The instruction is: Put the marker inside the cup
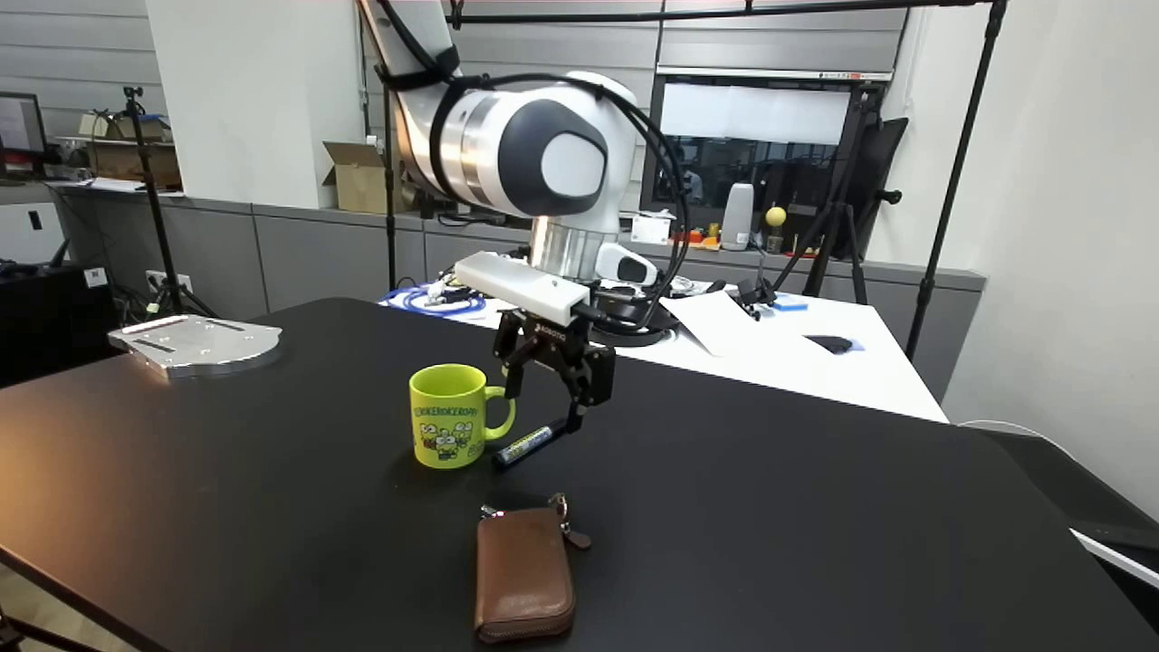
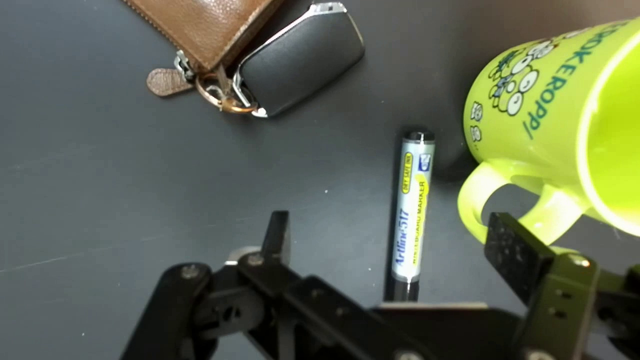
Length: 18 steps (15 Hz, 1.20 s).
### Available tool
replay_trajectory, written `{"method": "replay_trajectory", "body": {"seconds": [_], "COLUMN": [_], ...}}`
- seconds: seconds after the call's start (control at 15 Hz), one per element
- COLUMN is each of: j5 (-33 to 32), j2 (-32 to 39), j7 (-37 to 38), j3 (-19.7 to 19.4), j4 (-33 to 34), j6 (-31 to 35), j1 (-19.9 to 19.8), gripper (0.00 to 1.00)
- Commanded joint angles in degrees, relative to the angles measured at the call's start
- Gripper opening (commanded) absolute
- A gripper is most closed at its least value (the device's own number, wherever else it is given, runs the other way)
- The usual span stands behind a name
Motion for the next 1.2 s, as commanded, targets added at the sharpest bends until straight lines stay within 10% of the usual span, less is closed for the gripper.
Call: {"method": "replay_trajectory", "body": {"seconds": [0.0,1.0,1.07,1.13], "j5": [1.82,1.80,1.46,1.16], "j2": [2.31,9.94,10.24,10.40], "j7": [1.36,3.60,3.86,3.79], "j3": [1.16,0.42,0.24,0.27], "j4": [2.35,9.29,9.69,10.03], "j6": [0.85,-2.25,-2.78,-3.47], "j1": [-1.30,-1.42,-1.18,-1.10], "gripper": [1.00,1.00,0.97,0.74]}}
